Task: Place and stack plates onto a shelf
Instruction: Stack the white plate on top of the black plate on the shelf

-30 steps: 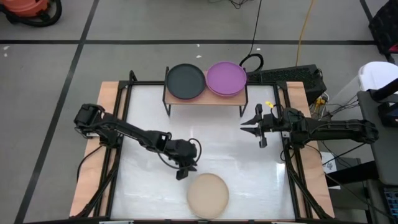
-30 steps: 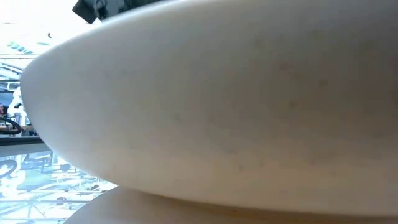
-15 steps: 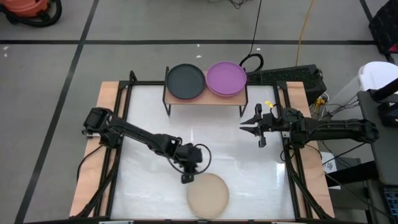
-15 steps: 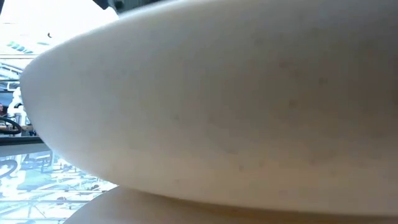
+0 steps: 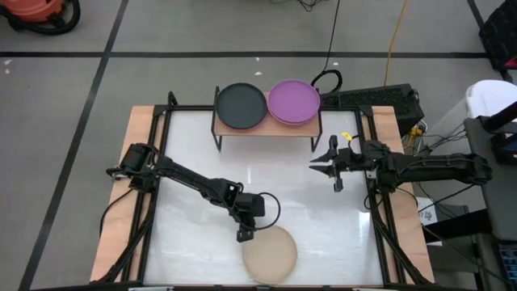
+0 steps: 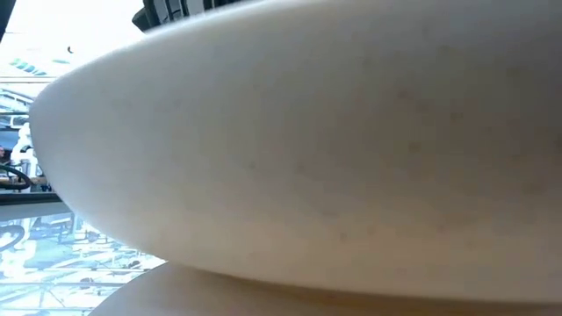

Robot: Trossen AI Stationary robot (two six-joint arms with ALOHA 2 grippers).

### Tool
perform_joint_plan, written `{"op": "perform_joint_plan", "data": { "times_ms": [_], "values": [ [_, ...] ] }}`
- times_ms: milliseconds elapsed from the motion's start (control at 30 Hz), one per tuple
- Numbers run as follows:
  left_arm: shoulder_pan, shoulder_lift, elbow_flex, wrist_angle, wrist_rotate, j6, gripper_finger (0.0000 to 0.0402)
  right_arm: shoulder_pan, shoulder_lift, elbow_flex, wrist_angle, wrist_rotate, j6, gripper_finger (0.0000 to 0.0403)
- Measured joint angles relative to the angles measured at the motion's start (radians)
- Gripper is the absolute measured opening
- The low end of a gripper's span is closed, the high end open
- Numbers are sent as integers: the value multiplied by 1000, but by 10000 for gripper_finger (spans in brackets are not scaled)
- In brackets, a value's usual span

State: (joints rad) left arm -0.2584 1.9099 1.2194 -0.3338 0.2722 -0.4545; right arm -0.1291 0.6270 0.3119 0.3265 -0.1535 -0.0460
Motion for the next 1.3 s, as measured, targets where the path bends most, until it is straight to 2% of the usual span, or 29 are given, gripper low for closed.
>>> {"op": "perform_joint_plan", "data": {
  "times_ms": [167, 367, 900, 1000, 1200, 1300],
  "values": [
    [-5, 1, 0, -3, 1, 0, 129, 0, 0, 0, -2, 0, 4, 70],
    [-15, 1, 0, 18, 53, -24, 129, 0, 0, 0, -2, 0, 5, 70],
    [-25, 52, 0, 43, 44, 1, 127, 0, 0, 0, -2, 0, 8, 70],
    [-11, 52, 0, 45, 39, 3, 104, 0, 0, 0, -2, 0, 8, 70],
    [26, 43, 0, 27, 40, 4, 16, 0, 1, 0, -2, 0, 8, 70],
    [42, 32, 0, 13, 29, 22, 10, 0, 1, 0, -2, 0, 8, 70]
  ]
}}
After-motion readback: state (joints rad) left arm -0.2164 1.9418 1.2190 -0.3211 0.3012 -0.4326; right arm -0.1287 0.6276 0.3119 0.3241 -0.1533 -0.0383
